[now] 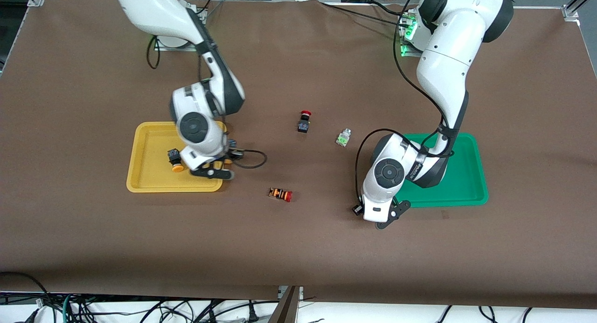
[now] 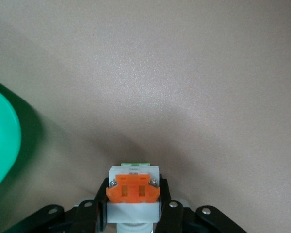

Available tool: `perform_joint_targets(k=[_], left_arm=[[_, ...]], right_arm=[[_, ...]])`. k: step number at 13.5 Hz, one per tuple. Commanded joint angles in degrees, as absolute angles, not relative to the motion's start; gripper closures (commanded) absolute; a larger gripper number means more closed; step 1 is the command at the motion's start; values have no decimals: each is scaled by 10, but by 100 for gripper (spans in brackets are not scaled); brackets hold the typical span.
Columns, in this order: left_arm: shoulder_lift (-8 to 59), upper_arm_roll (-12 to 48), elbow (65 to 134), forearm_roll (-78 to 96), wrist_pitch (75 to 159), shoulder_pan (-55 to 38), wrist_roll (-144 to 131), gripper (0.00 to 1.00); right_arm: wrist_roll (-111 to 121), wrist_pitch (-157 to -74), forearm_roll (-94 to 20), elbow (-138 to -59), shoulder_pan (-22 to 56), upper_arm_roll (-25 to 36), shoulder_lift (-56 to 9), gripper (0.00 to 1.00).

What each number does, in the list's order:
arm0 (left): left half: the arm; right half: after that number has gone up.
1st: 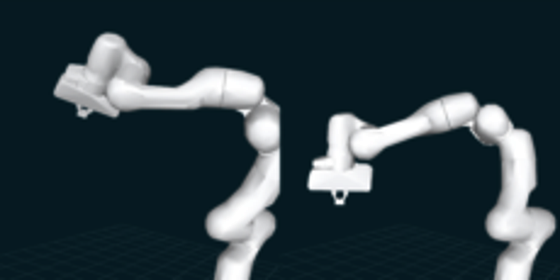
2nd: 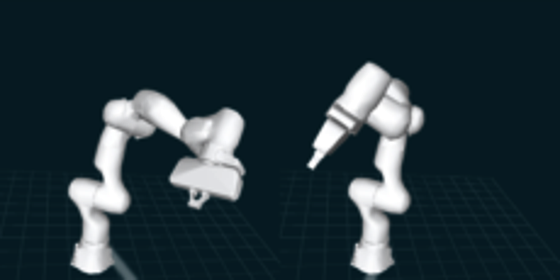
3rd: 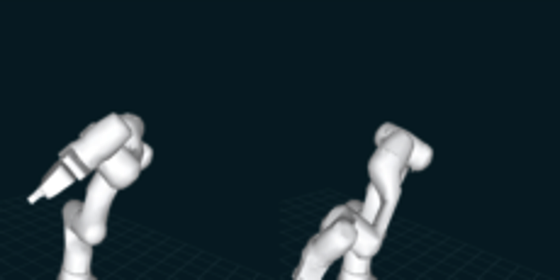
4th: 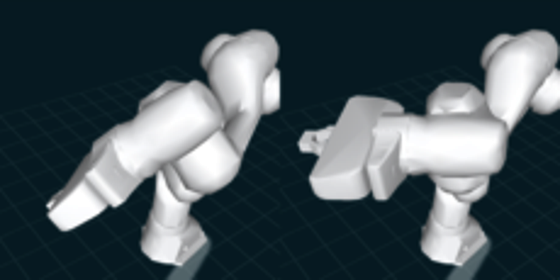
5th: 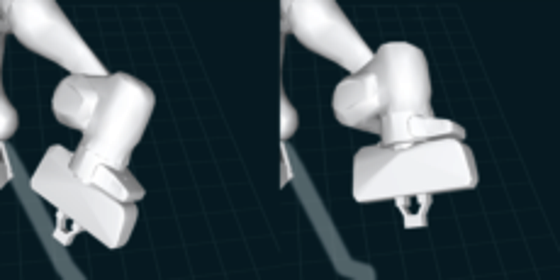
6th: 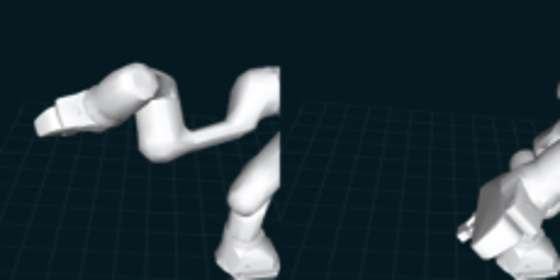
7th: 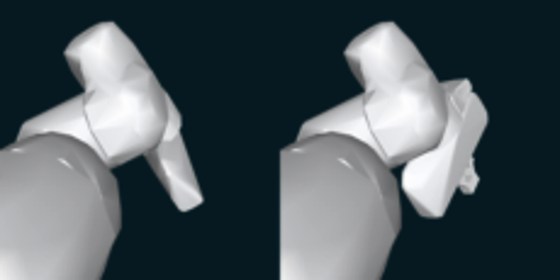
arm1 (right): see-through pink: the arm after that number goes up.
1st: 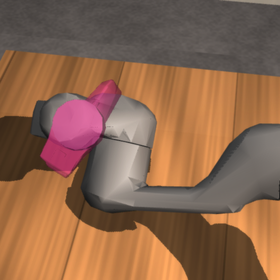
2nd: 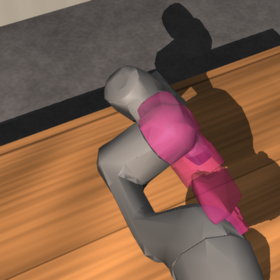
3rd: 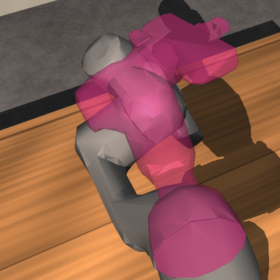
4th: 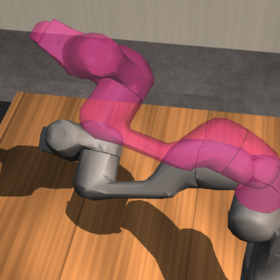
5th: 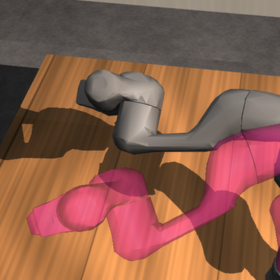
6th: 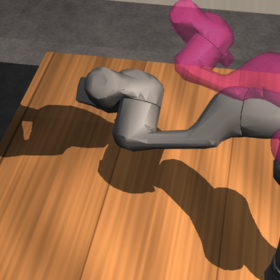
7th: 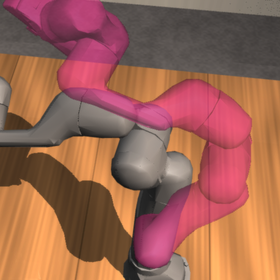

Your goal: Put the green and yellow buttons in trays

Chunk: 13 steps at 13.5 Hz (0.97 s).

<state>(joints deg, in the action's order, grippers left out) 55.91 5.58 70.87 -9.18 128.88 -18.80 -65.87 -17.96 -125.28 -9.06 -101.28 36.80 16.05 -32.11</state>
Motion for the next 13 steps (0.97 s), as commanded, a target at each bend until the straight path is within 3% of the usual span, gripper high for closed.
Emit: perform_joint_targets(k=[1,2,3,5,7,9,11,13], left_arm=[[540,57,689,-103,1261,-189,-654,87],[523,59,687,-104,1219,-186,-630,87],[503,60,686,-103,1171,-182,-590,87],[462,58,700,-105,1071,-173,-503,86],[435,58,710,-105,955,-160,-409,87],[401,60,758,-104,931,-133,-347,88],[383,65,828,-104,958,-101,-265,87],[329,69,950,-103,1080,-88,-244,87]], right_arm=[[-88,-1258,-87,-1052,370,193,-314,79],[-87,-1292,-90,-1082,369,193,-313,76],[-89,-1332,-95,-1112,369,193,-312,59],[-97,-1346,-96,-1120,366,196,-309,11],[-120,-1307,-97,-1094,364,196,-290,4],[-127,-1234,-97,-1039,364,196,-279,2],[-132,-1182,-96,-998,364,196,-263,1],[-134,-1149,-96,-1001,364,196,-210,1]])
